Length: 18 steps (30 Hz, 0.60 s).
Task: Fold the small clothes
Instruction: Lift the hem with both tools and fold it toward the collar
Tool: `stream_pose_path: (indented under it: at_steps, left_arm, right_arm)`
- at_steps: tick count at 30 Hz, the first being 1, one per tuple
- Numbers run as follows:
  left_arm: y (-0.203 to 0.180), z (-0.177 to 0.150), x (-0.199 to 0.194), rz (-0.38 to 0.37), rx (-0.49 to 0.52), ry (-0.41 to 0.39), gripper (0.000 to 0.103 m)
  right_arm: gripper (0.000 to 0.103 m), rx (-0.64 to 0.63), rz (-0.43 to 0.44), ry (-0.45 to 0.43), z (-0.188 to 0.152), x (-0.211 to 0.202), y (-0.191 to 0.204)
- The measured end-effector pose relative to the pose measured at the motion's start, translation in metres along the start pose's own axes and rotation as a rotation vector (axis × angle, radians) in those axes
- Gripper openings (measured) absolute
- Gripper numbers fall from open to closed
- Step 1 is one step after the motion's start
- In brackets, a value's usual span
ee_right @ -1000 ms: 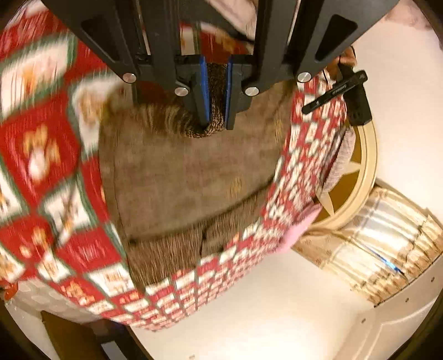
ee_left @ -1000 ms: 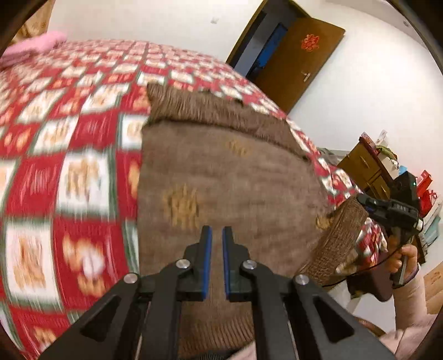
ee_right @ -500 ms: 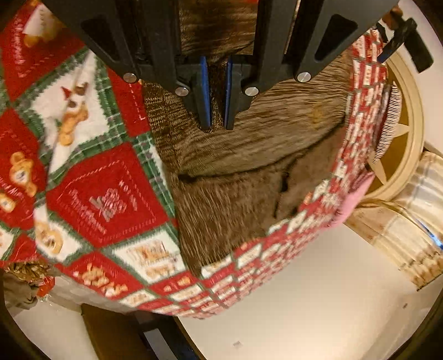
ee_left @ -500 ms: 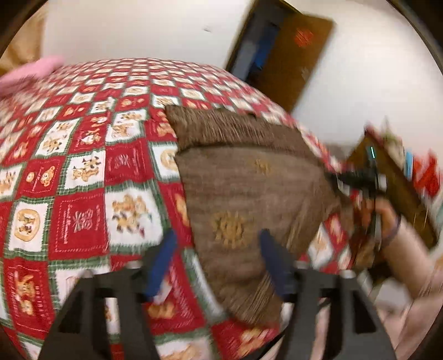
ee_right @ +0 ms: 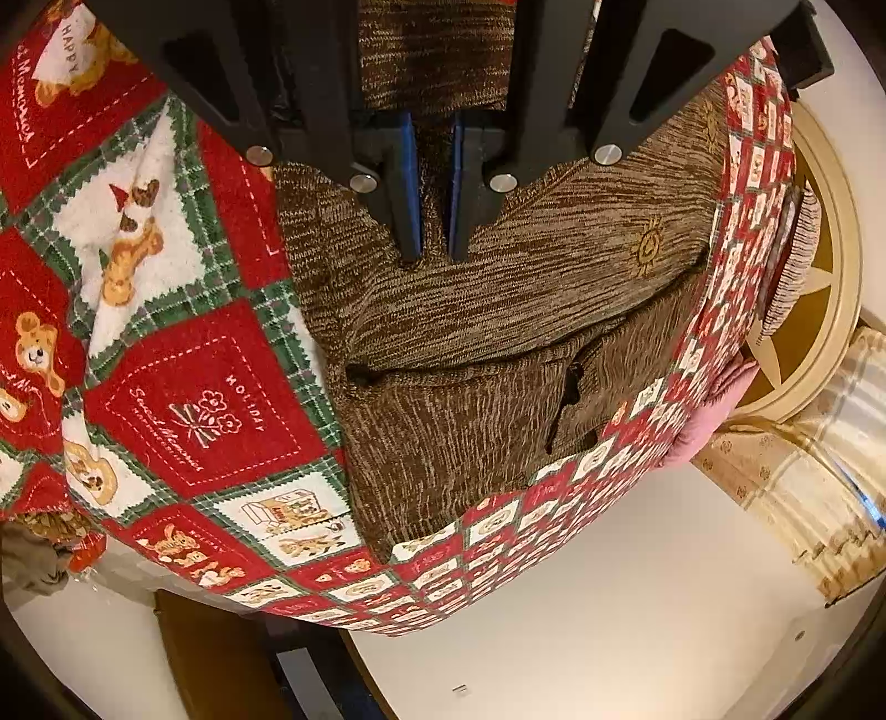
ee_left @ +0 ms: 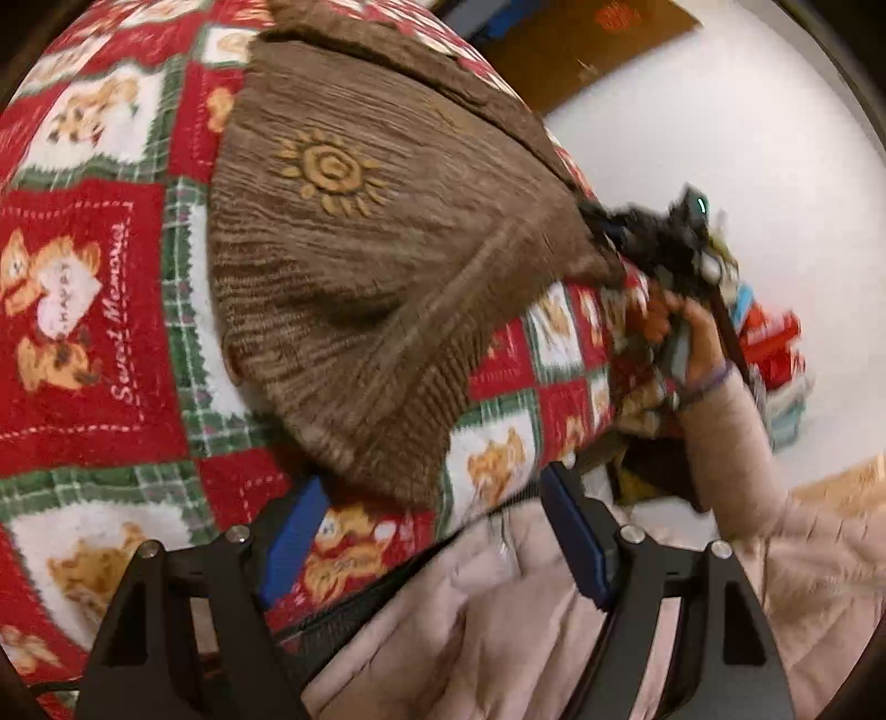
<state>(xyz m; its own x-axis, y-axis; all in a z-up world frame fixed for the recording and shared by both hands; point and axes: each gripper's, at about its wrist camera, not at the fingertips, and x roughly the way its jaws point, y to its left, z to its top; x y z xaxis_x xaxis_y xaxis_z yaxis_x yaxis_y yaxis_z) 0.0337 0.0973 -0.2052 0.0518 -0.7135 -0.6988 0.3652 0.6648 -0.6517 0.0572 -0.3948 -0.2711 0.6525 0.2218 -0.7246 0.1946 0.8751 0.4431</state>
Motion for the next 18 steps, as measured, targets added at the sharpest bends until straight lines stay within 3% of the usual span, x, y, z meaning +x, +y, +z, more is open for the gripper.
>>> stream_pose_path:
  at_steps: [1,2,3,4,7,11,15,18]
  left_arm:
    - [0.002,0.001,-0.001,-0.024,-0.033,-0.027,0.073]
    - [0.004,0.002,0.000,-0.046,-0.067,-0.042,0.050]
    - [0.004,0.003,0.002,-0.049,-0.083,-0.027,0.010]
    - [0.007,0.005,0.008,-0.036,-0.110,0.008,0.004]
    - [0.007,0.013,0.014,-0.006,-0.130,0.013,0.007]
    - [-0.013,0.037,-0.002,-0.038,-0.097,-0.035,0.006]
    - [-0.026,0.086,-0.030,-0.096,-0.105,-0.118,0.006]
    - [-0.015,0.135,-0.045,-0.083,-0.148,-0.189,0.006]
  right_arm:
    - [0.010,0.004,0.002,0.000,0.000,0.000,0.000]
    - [0.010,0.009,0.004,-0.001,-0.001,-0.001,-0.001]
    - [0.010,0.015,0.007,-0.003,-0.001,0.000,-0.002]
    - [0.010,0.020,0.009,-0.005,-0.001,0.000,-0.003]
    - [0.010,0.020,0.011,-0.009,-0.002,0.001,-0.003]
    - [0.010,0.028,0.016,-0.009,-0.003,0.001,-0.003]
    - [0.010,0.043,0.027,-0.011,-0.002,0.003,-0.006]
    - [0.010,0.046,0.023,-0.016,-0.003,0.003,-0.006]
